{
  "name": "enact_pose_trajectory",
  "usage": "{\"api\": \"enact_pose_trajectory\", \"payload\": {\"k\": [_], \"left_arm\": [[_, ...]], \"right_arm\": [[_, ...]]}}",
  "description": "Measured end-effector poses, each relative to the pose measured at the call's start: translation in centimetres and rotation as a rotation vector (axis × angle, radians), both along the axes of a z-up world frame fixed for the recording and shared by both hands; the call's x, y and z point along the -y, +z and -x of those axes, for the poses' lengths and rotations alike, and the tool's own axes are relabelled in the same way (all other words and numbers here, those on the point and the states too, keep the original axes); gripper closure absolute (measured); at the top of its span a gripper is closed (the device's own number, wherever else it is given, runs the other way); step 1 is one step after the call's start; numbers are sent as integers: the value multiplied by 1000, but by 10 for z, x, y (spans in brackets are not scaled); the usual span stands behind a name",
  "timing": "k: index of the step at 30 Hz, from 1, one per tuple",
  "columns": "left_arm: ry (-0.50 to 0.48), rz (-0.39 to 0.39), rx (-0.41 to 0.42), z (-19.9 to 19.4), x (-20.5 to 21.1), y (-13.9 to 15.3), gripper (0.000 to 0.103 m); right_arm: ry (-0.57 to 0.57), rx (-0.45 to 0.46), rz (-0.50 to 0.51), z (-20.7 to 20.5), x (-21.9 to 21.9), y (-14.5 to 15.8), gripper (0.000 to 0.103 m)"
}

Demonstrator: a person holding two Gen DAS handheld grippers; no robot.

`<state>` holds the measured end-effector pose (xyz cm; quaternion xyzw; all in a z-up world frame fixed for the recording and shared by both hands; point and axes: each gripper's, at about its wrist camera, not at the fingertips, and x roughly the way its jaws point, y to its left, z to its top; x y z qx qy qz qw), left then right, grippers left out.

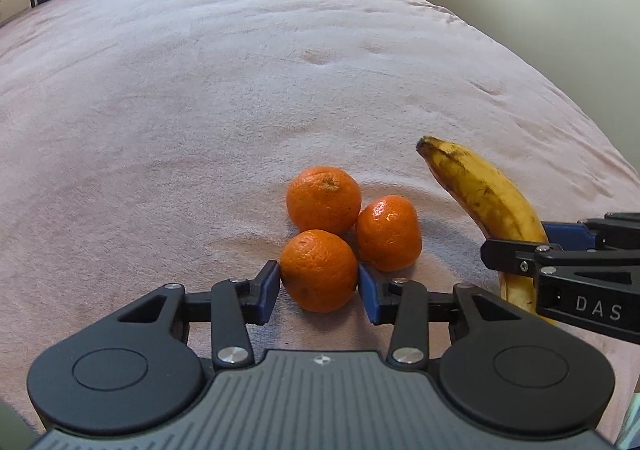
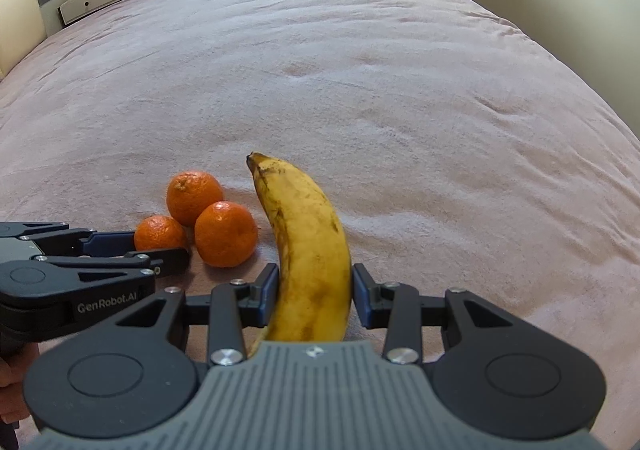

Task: Organize fruits
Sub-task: 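Grasp the yellow banana with the right tool while the left tool grasps a mandarin, then carry the banana and mandarin over the green colander and lower them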

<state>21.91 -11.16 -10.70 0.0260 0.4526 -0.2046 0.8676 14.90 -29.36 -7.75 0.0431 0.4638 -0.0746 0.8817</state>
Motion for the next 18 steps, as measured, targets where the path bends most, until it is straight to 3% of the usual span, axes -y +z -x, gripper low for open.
{"api": "enact_pose_trajectory", "payload": {"k": [18], "left_arm": [[109, -60, 84, 52, -43, 66, 56]], "right_arm": [[121, 68, -67, 16, -42, 32, 66]]}}
